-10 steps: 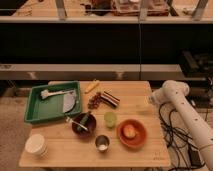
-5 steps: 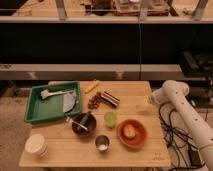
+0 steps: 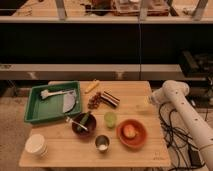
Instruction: Place eraser in plastic cup
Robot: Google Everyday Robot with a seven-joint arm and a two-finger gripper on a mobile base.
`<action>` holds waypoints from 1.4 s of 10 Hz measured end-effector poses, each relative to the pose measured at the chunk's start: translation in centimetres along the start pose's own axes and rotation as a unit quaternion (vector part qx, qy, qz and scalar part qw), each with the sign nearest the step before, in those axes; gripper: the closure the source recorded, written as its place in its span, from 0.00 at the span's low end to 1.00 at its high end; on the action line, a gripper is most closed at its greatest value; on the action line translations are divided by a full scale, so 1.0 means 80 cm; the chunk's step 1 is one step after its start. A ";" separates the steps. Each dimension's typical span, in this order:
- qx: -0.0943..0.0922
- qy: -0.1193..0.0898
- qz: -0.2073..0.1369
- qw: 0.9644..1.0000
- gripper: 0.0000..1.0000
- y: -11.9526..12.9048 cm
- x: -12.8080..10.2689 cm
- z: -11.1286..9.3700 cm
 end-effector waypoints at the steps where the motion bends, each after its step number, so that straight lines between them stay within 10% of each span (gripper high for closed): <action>1: 0.000 0.000 0.000 1.000 0.20 0.000 0.000 0.000; 9: 0.001 0.004 -0.002 1.000 0.20 -0.001 0.002 -0.001; 14: 0.003 0.126 -0.074 0.989 0.20 -0.068 0.069 -0.065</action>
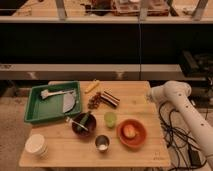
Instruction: Place eraser in plastic cup
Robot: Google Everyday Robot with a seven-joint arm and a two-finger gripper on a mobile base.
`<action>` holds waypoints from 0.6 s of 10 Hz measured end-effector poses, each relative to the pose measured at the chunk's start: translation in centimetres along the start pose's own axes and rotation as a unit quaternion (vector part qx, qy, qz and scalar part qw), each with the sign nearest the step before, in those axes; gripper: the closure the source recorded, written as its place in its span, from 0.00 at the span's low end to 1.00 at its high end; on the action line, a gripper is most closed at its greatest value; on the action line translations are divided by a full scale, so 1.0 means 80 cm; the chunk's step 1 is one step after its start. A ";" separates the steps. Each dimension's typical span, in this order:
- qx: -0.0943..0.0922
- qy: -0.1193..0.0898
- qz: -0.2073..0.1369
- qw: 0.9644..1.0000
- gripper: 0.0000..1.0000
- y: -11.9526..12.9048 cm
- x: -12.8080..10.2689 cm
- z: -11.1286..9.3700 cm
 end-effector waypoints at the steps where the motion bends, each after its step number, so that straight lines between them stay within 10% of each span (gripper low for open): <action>1: -0.001 0.020 -0.019 1.000 0.20 -0.019 0.021 -0.006; 3: -0.010 0.022 -0.065 0.998 0.20 -0.056 0.057 -0.001; 6: -0.023 -0.058 -0.133 0.989 0.20 -0.097 0.077 0.033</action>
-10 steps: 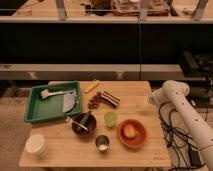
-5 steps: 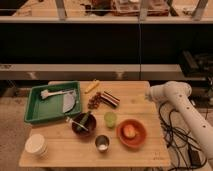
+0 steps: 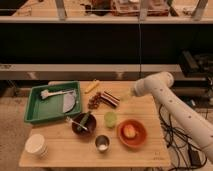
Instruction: Place eraser in plastic cup
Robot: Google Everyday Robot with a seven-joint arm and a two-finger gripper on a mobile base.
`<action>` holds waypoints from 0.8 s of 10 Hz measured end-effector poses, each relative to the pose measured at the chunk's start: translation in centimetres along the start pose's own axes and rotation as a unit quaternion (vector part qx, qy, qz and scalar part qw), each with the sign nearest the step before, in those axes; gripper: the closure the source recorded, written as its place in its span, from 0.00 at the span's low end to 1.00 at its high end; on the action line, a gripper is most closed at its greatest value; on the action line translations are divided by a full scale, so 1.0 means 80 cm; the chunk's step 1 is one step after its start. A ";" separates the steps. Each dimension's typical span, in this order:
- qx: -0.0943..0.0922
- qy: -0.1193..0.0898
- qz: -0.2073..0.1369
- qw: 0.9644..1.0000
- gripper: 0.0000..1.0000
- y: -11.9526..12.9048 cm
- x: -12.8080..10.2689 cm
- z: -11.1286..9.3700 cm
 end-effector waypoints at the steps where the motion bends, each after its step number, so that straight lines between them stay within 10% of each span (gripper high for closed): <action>1: 0.001 -0.016 -0.020 1.000 0.20 -0.013 0.008 0.015; 8: 0.031 -0.058 -0.052 0.996 0.20 -0.031 0.019 0.113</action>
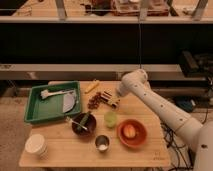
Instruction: Place eraser in plastic cup
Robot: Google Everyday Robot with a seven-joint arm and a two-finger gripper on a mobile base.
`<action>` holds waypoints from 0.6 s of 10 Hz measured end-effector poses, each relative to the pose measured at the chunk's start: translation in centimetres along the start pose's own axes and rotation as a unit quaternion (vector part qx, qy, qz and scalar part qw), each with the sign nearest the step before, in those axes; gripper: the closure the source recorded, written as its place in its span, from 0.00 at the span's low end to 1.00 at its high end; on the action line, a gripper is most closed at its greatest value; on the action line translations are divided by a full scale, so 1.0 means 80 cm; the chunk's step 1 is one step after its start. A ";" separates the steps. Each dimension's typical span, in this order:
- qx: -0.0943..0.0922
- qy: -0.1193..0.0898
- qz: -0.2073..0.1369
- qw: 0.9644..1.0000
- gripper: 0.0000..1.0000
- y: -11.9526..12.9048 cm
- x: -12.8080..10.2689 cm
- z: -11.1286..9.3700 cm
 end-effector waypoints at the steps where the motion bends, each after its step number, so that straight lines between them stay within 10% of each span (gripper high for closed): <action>1: 0.005 -0.003 0.000 1.000 0.20 0.000 0.002 0.012; 6: 0.030 -0.019 -0.023 0.999 0.30 -0.021 0.000 0.044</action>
